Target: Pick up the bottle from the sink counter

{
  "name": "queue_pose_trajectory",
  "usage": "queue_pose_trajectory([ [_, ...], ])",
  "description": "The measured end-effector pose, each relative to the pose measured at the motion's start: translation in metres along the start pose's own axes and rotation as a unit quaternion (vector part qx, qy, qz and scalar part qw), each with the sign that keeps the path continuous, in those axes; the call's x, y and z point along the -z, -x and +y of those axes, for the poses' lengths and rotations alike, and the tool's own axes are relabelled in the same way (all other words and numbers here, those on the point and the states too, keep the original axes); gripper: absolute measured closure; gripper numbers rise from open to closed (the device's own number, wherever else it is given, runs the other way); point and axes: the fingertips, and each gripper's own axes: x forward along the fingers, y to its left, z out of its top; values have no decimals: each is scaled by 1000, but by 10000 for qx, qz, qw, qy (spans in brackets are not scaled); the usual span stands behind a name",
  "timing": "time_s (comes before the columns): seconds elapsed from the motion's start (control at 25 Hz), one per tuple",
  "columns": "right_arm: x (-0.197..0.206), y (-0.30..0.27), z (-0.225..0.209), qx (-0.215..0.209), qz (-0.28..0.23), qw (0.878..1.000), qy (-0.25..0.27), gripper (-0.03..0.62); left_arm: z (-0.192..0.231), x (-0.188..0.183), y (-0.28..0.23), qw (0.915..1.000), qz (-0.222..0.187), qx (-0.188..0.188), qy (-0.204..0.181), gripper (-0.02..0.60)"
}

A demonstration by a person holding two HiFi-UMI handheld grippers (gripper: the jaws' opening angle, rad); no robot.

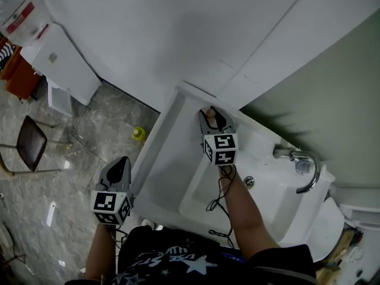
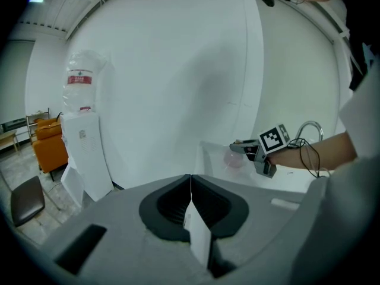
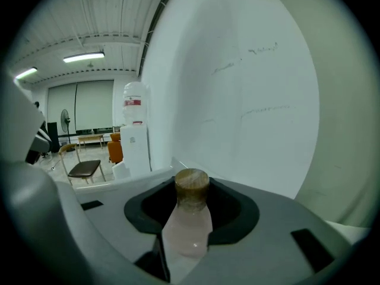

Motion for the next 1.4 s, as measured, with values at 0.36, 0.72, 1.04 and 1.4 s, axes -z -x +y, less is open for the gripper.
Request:
queue_pose_trajectory([
  [0.36, -4, 4, 11, -4, -54, 9995, 305, 458, 4, 9, 10, 10000, 37, -29, 85, 561],
  [0.72, -20, 39, 35, 32, -222, 9995, 217, 459, 10, 9, 39, 9997, -222, -20, 59, 561],
  [1.04, -33, 93, 55, 222, -362, 9991, 90, 459, 7, 12, 80, 9991, -406, 142, 43, 561],
  [1.4, -30, 170, 79, 592, -570, 9965, -164, 459, -12, 26, 128, 9973, -524, 500, -150, 561],
])
